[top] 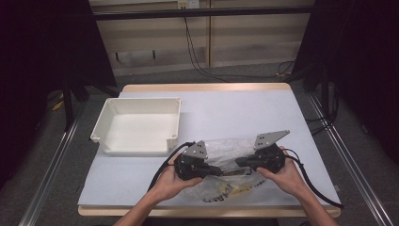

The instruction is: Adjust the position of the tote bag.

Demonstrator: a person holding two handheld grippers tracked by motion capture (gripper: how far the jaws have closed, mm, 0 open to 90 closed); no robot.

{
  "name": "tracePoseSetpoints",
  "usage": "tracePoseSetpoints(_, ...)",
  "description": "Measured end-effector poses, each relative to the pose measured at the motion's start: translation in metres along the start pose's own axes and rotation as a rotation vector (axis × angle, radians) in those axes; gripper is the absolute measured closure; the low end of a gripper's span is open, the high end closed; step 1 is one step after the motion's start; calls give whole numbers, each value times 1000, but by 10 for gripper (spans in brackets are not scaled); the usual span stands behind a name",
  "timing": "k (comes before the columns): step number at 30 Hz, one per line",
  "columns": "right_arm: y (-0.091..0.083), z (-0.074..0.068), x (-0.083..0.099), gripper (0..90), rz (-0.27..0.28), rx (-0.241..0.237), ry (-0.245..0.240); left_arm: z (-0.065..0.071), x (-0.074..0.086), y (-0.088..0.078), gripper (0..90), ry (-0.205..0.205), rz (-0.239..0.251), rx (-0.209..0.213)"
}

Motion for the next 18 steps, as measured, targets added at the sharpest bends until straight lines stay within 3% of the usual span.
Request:
tracePoseSetpoints(2, 3, -3, 3, 900, -23, -12, -7, 3, 2, 5, 900, 17, -48, 13)
tracePoseSetpoints(5, 9, -10, 10, 900, -65, -31, -35, 6, 7, 13, 900, 10, -55, 20)
tracePoseSetpoints(6, 10, -13, 13, 900, -80, -35, -50, 7, 9, 14, 900, 18, -81, 22)
tracePoseSetpoints(9, 11, -17, 18, 900, -106, -24, -65, 6, 16, 19, 900, 9, -99, 7)
tracePoseSetpoints(13, 13, -5, 28, 900, -148, 33, -45, -1, 24, 15, 900, -7, -133, -36)
tracePoseSetpoints(17, 11, 1, 36, 900, -188, 78, -39, -5, 37, 9, 900, -9, -205, -78)
tracePoseSetpoints(18, 11, 2, 39, 900, -199, 85, -41, -6, 41, 8, 900, -23, -201, -78)
Point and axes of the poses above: each handheld gripper's, and its own axes: y roughly forward along the jaws, x roughly out of its underside, z roughly to its right, the point moved 4 cm from there along y, roughly forward along the jaws, and after that the axes turned 9 degrees about y, right-handed, at the moved point
